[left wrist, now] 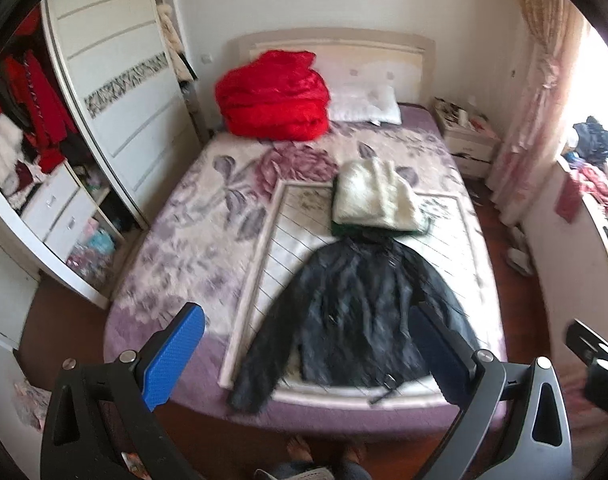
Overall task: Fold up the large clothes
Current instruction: 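Grasp the jacket sleeve cuff with the right gripper while the left gripper approaches the jacket front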
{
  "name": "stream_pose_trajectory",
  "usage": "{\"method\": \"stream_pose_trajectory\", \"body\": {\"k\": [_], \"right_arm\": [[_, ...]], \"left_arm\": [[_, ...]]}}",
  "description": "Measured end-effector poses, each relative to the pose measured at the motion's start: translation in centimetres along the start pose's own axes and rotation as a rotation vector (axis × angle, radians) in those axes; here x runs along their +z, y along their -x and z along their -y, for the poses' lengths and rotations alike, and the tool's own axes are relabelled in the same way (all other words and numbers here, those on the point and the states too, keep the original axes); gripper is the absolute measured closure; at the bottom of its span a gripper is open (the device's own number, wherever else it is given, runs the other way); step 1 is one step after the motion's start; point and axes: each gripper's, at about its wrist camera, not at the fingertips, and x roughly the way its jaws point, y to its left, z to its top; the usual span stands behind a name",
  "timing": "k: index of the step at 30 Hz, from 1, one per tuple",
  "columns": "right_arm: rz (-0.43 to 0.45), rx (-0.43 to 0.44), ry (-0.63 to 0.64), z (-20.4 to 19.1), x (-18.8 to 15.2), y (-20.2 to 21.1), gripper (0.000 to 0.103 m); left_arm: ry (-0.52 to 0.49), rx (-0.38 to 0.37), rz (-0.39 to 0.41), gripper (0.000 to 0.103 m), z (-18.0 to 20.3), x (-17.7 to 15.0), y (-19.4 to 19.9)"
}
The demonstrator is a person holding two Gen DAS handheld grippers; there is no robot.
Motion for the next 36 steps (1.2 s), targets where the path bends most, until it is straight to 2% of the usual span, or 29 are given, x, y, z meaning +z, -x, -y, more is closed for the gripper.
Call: {"method": "stream_pose_trajectory", "body": {"k": [4,7,10,12,14,16,20,22,26,27,28,29,31,33,34,35,36], "right_arm": [[-0.103,-0.073,-0.14,2.9,-0.4,-7.6,0.0],[-0.194,-0.118,-0.259,6.2,-1.8,-14.0,0.0],[-0.263,-0.129,-0.37,10.3,-5.1,-20.1,0.001],[-0.322,-0.134,-0.44,13.3,-7.7,-24.4,0.007],[-0.389,-0.103,-0.535,16.5,-10.7,-30.0,0.015],[-0.441,-0.04,-0.65,19.3,-13.6,-35.3,0.019],[-0.555,0.073,-0.94,24.2,-21.0,-47.1,0.019],[-0.58,0.135,-1.099,25.6,-24.5,-51.9,0.019],[-0.565,0.213,-1.355,27.3,-30.0,-59.8,0.02],[-0.544,0.216,-1.41,27.3,-30.7,-60.5,0.028],[-0.51,0.181,-1.45,27.7,-31.3,-60.7,0.066],[-0.474,0.075,-1.488,28.3,-32.0,-60.3,0.085],[-0.402,0.032,-1.541,28.6,-32.1,-59.5,0.085],[-0.348,0.049,-1.528,28.7,-31.8,-59.9,0.084],[-0.329,0.058,-1.519,28.6,-31.7,-60.2,0.079],[-0.299,0.086,-1.518,28.5,-31.8,-60.8,0.062],[-0.266,0.132,-1.532,28.3,-31.7,-60.9,0.052]], "left_arm": [[-0.024,0.026,-0.012,0.0,0.1,-1.1,-6.2],[-0.047,0.059,-0.091,0.0,1.6,-2.3,-12.8],[-0.064,0.086,-0.175,0.0,3.5,-4.3,-18.0],[-0.069,0.106,-0.211,0.0,5.3,-5.8,-21.5],[-0.085,0.121,-0.258,0.0,7.2,-7.5,-24.7],[-0.107,0.15,-0.304,0.0,9.4,-9.1,-27.8],[-0.131,0.156,-0.398,0.0,13.6,-13.0,-34.2],[-0.167,0.161,-0.437,0.0,15.7,-15.0,-37.3],[-0.227,0.184,-0.467,0.0,18.7,-17.9,-41.6],[-0.233,0.187,-0.479,0.0,19.2,-18.3,-42.7],[-0.237,0.187,-0.492,0.0,19.6,-18.8,-43.9],[-0.24,0.186,-0.496,0.0,20.1,-19.0,-44.8],[-0.25,0.187,-0.486,0.0,20.9,-19.4,-46.4],[-0.254,0.185,-0.479,0.0,21.4,-19.8,-47.7],[-0.254,0.184,-0.487,0.0,21.5,-20.0,-48.4],[-0.249,0.183,-0.497,0.0,21.6,-20.2,-48.8],[-0.236,0.179,-0.509,0.0,21.5,-20.3,-49.4]]}}
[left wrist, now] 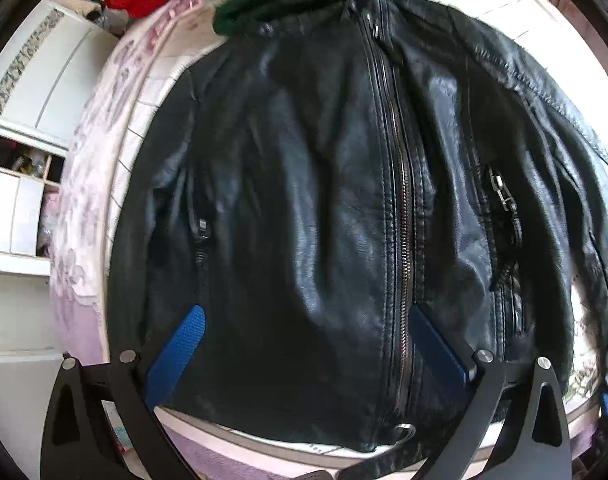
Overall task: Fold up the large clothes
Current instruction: 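Grasp the jacket sleeve cuff with the right gripper while the left gripper approaches the jacket front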
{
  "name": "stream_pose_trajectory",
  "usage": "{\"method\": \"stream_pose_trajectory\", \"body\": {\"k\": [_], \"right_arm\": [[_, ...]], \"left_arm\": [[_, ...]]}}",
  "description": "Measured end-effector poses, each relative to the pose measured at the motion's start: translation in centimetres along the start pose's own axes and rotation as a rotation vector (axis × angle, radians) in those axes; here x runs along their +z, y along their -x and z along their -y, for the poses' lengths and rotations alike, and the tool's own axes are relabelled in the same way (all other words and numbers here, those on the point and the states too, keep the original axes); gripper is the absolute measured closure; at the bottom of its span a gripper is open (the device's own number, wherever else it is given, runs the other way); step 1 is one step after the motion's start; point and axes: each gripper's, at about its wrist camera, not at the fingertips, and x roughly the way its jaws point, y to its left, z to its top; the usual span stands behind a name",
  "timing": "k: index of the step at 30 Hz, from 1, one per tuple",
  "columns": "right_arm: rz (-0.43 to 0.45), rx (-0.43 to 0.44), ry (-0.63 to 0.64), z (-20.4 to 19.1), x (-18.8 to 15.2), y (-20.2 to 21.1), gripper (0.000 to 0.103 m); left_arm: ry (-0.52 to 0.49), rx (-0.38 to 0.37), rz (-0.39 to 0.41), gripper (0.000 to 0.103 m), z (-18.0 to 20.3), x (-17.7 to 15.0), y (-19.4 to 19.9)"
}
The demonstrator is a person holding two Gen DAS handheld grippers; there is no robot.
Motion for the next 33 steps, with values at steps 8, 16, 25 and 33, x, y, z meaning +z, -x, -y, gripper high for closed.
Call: {"method": "stream_pose_trajectory", "body": {"k": [8,16,25,33], "right_arm": [[0.081,0.128,-0.015,-0.6,-1.1,0.9,0.04],[0.271,0.062,-0.003,-2.2,-0.3,1.8,0.099],[0.349,0.018,0.37,-6.1,0.9,3.7,0.091],[0.169,0.278,0.087,-1.9,4.4,-0.7,0.096]], "left_arm": [[0.01,-0.015,0.01,0.0,0.7,1.1,-1.3],[-0.054,-0.013,0.039,0.0,3.1,0.7,-0.8],[-0.053,-0.025,0.052,0.0,4.4,-0.3,-0.1],[-0.003,-0.035,0.047,0.0,3.6,0.2,-0.9]]}}
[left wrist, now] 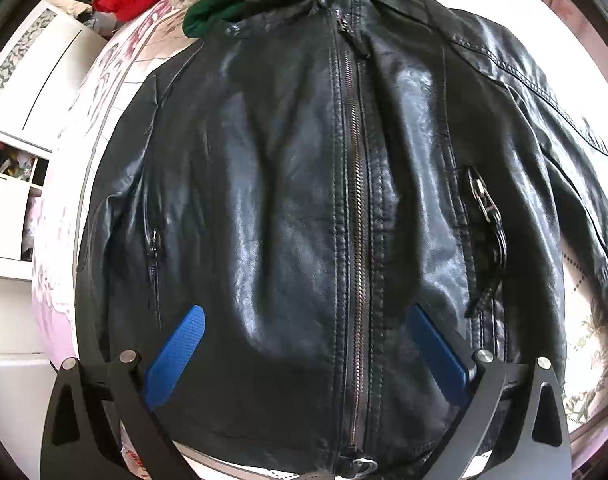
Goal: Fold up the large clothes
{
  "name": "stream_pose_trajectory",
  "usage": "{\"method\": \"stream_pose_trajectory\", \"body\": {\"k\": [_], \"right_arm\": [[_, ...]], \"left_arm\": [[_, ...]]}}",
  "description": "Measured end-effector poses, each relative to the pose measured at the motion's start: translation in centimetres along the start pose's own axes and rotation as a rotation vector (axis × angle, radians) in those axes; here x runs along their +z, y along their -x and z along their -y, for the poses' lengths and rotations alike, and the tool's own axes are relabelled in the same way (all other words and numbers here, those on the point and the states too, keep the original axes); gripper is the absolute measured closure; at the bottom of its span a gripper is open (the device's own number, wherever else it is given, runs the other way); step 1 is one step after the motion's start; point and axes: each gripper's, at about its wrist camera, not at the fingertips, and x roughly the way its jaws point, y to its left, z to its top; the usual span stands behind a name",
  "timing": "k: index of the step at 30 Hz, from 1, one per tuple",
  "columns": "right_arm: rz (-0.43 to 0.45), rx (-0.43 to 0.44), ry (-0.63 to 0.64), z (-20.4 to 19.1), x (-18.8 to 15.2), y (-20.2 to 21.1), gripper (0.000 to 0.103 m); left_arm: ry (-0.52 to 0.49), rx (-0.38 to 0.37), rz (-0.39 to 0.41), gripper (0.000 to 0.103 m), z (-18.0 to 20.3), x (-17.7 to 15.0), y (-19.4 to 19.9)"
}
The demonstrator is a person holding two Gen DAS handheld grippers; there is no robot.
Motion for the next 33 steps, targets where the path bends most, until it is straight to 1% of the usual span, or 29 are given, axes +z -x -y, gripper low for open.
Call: {"method": "stream_pose_trajectory", "body": {"k": [4,6,7,8,9,12,13,14,16,17,19,20,21,23,24,26,28,29,30,32,33], "right_arm": [[0.061,-0.093,0.12,-4.1,-1.3,1.2,0.097],[0.096,-0.109,0.191,-6.7,-2.1,2.7,0.098],[0.118,-0.122,0.243,-8.6,-2.7,3.5,0.098],[0.138,-0.117,0.295,-10.8,-3.5,4.4,0.098],[0.15,-0.119,0.335,-12.4,-3.6,5.5,0.098],[0.177,-0.115,0.495,-18.9,-6.5,6.2,0.098],[0.179,-0.116,0.558,-21.0,-8.1,6.0,0.098],[0.176,-0.109,0.626,-23.1,-9.9,5.5,0.098],[0.159,-0.099,0.722,-26.5,-13.2,4.1,0.098],[0.134,-0.082,0.775,-28.2,-15.4,3.0,0.098],[0.1,-0.067,0.855,-30.7,-19.5,1.7,0.098],[0.071,-0.051,0.909,-32.2,-22.2,0.7,0.098],[0.059,-0.048,0.946,-33.0,-23.9,-0.1,0.098],[0.008,-0.034,1.075,-35.2,-29.8,-2.4,0.098],[-0.006,-0.035,1.119,-35.7,-31.8,-3.2,0.098],[-0.08,-0.052,1.26,-36.8,-37.9,-6.2,0.098],[-0.135,-0.073,1.368,-36.9,-43.0,-8.9,0.098],[-0.153,-0.089,1.419,-36.6,-45.2,-10.0,0.098],[-0.187,-0.102,1.479,-36.0,-48.4,-11.4,0.098],[-0.229,-0.138,1.559,-35.0,-51.9,-13.1,0.098],[-0.259,-0.153,1.615,-34.0,-54.3,-14.0,0.098]], "left_arm": [[0.035,-0.004,0.009,0.0,-1.2,0.8,0.1],[0.049,0.02,0.018,0.0,-2.3,1.4,0.2],[0.051,0.037,0.021,0.0,-2.7,1.7,0.1],[0.056,0.055,0.02,0.0,-3.3,2.1,-0.2],[0.068,0.07,0.016,0.0,-4.0,2.5,-0.6],[0.117,0.088,-0.021,0.0,-6.4,3.5,-2.5],[0.133,0.093,-0.033,0.0,-7.1,3.9,-3.0],[0.153,0.098,-0.043,0.0,-8.1,4.3,-3.7],[0.188,0.111,-0.059,0.0,-9.9,5.0,-4.6],[0.216,0.117,-0.06,0.0,-11.2,5.4,-4.8],[0.282,0.116,-0.049,0.0,-14.0,5.9,-4.7],[0.308,0.118,-0.045,0.0,-15.2,5.9,-4.6],[0.336,0.117,-0.045,0.0,-16.8,6.0,-4.6],[0.386,0.122,-0.044,0.0,-19.9,5.8,-4.8],[0.408,0.129,-0.045,0.0,-21.5,5.7,-5.1],[0.454,0.159,-0.049,0.0,-25.0,5.3,-5.8],[0.496,0.177,-0.066,0.0,-28.3,4.6,-6.9],[0.516,0.19,-0.077,0.0,-30.0,4.2,-7.6],[0.531,0.198,-0.088,0.0,-31.4,3.8,-8.2],[0.552,0.208,-0.1,0.0,-33.3,3.0,-8.8],[0.556,0.214,-0.099,0.0,-34.1,2.7,-9.0]]}}
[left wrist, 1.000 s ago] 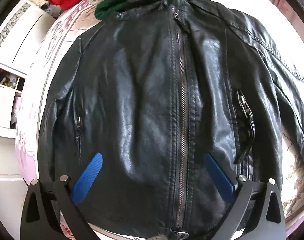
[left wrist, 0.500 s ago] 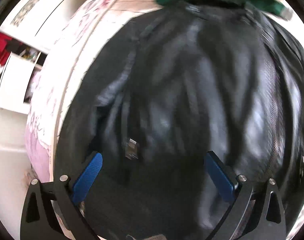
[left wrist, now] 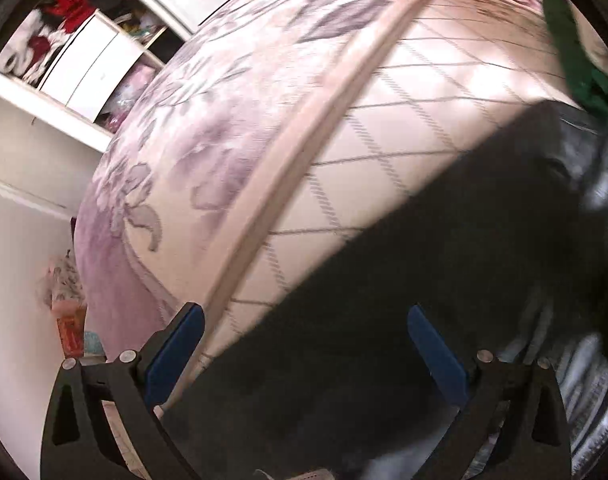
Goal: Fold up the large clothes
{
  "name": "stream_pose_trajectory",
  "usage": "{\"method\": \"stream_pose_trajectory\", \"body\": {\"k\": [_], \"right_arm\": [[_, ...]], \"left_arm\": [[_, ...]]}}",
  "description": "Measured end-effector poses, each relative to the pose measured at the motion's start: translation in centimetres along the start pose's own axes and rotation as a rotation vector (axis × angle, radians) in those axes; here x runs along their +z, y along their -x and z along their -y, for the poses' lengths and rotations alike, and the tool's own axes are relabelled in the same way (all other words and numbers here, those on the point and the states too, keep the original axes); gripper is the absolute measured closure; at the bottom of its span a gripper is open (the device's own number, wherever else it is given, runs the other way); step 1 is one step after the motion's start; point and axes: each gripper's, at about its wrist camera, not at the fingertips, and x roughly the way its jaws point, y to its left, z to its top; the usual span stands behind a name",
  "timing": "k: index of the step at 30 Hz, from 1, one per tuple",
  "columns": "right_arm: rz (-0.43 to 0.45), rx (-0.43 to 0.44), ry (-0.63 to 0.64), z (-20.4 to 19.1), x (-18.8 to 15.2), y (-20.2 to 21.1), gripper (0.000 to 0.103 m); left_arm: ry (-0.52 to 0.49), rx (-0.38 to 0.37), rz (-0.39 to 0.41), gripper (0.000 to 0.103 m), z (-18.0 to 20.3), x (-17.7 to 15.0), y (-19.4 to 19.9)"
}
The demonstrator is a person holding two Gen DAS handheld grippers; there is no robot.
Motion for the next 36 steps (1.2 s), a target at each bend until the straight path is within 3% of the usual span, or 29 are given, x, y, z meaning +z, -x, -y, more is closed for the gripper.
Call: {"method": "stream_pose_trajectory", "body": {"k": [4,7,8,9,12,14,15,21,23,27,29,31,33,36], "right_arm": [[-0.089,-0.022,0.141,-5.4,-2.4,-3.5,0.098],[-0.15,-0.001,0.187,-7.2,-3.8,-4.3,0.095],[-0.16,0.017,0.186,-7.1,-3.8,-4.4,0.089],[-0.201,0.087,0.163,-6.9,-3.9,-4.0,0.088],[-0.28,0.254,0.038,-4.8,-4.0,-1.7,0.063],[-0.269,0.288,-0.075,-1.7,-4.6,1.4,0.048],[-0.256,0.294,-0.124,-0.1,-5.1,2.8,0.047],[-0.19,0.185,-0.36,10.2,-9.1,6.8,0.05],[-0.2,0.144,-0.408,13.4,-11.0,5.5,0.081],[-0.266,0.117,-0.446,18.0,-12.5,0.8,0.082],[-0.319,0.11,-0.421,18.3,-13.4,-1.7,0.103],[-0.351,0.101,-0.374,18.0,-13.1,-2.8,0.103],[-0.378,0.083,-0.306,16.9,-12.7,-2.0,0.096],[-0.389,0.07,-0.207,14.2,-12.5,-0.2,0.067]], "left_arm": [[-0.013,0.009,0.015,0.0,-1.9,0.0,-0.8],[-0.027,-0.016,0.01,0.0,-1.9,-0.3,-0.4],[-0.029,-0.029,0.008,0.0,-1.8,-0.1,-0.1],[-0.029,-0.045,0.009,0.0,-2.0,-0.2,0.3],[-0.029,-0.088,0.016,0.0,-1.6,-0.2,2.4],[-0.028,-0.12,0.029,0.0,-1.2,-0.5,4.0],[-0.033,-0.14,0.035,0.0,-0.7,-0.6,4.7],[-0.092,-0.17,0.034,0.0,5.1,-2.2,5.8],[-0.094,-0.16,0.029,0.0,7.6,-2.6,5.1],[-0.094,-0.107,-0.014,0.0,12.1,-2.9,2.5],[-0.08,-0.083,-0.046,0.0,13.3,-3.0,1.1],[-0.059,-0.068,-0.034,0.0,13.5,-3.1,1.2],[-0.046,-0.065,-0.026,0.0,13.2,-3.4,1.9],[0.035,-0.107,-0.034,0.0,10.7,-4.7,3.9]]}}
